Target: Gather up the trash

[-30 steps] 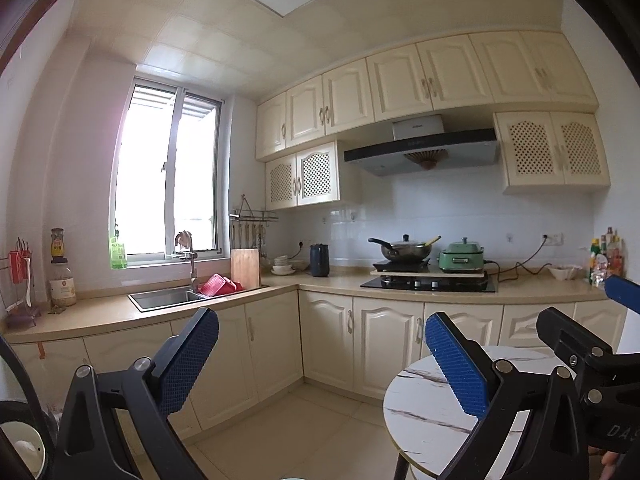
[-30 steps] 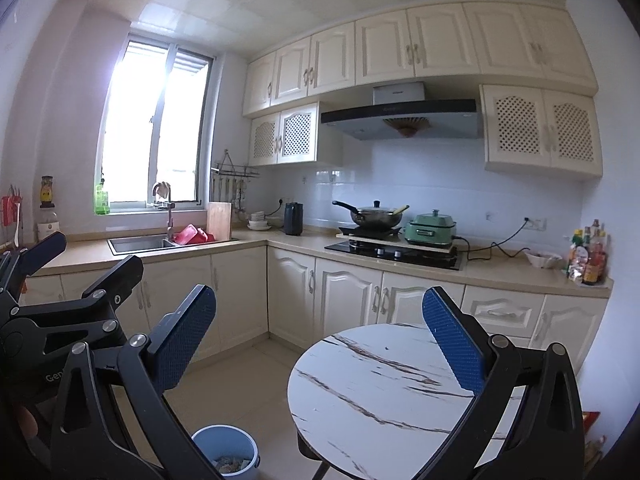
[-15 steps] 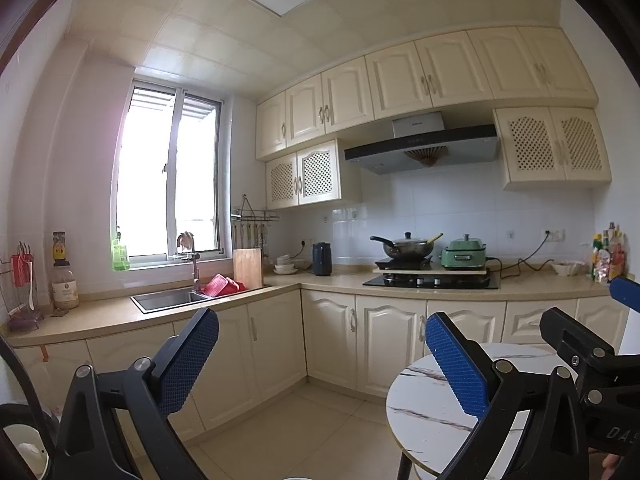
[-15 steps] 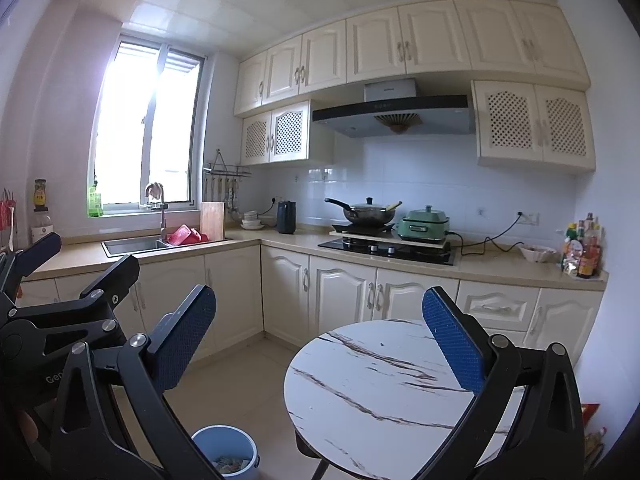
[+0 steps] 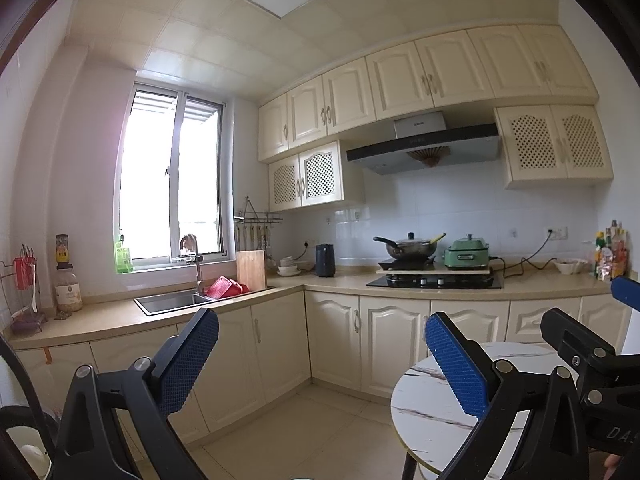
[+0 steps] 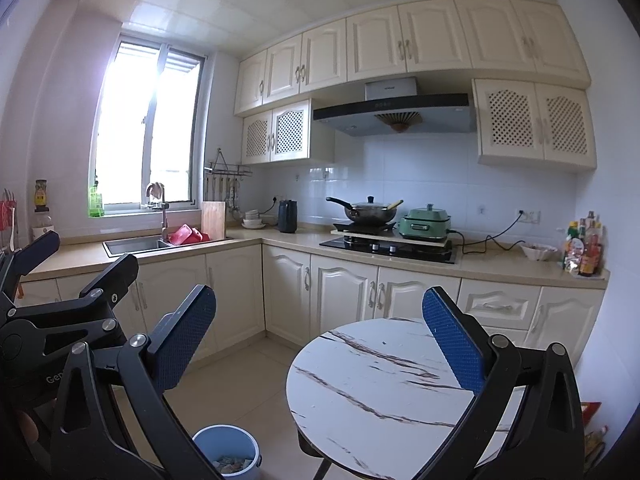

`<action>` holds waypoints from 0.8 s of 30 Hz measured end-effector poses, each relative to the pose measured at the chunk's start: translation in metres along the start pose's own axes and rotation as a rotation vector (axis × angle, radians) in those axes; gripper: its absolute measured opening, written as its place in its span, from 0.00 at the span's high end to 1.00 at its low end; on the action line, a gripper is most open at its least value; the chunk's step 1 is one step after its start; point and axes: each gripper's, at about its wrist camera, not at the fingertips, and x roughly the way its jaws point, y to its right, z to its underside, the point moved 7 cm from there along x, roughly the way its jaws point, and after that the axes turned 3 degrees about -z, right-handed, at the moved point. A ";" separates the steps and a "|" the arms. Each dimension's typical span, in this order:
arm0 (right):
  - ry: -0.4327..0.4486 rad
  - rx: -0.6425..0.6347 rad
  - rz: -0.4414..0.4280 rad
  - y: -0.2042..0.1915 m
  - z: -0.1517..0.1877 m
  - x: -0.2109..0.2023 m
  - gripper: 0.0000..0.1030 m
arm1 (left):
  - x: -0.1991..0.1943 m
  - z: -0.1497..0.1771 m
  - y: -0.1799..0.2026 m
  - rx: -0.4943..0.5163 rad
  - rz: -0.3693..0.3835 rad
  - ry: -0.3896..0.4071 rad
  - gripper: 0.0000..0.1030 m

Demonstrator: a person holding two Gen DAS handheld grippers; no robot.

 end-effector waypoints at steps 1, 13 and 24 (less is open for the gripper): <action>-0.001 0.000 -0.001 0.000 0.000 0.000 0.00 | 0.000 0.000 -0.001 0.000 0.000 0.001 0.01; -0.003 0.008 -0.002 -0.002 0.001 0.001 0.00 | 0.003 -0.003 -0.009 -0.005 0.009 0.002 0.01; -0.005 0.011 -0.001 -0.003 0.003 0.002 0.00 | 0.008 -0.007 -0.017 -0.003 0.013 0.000 0.01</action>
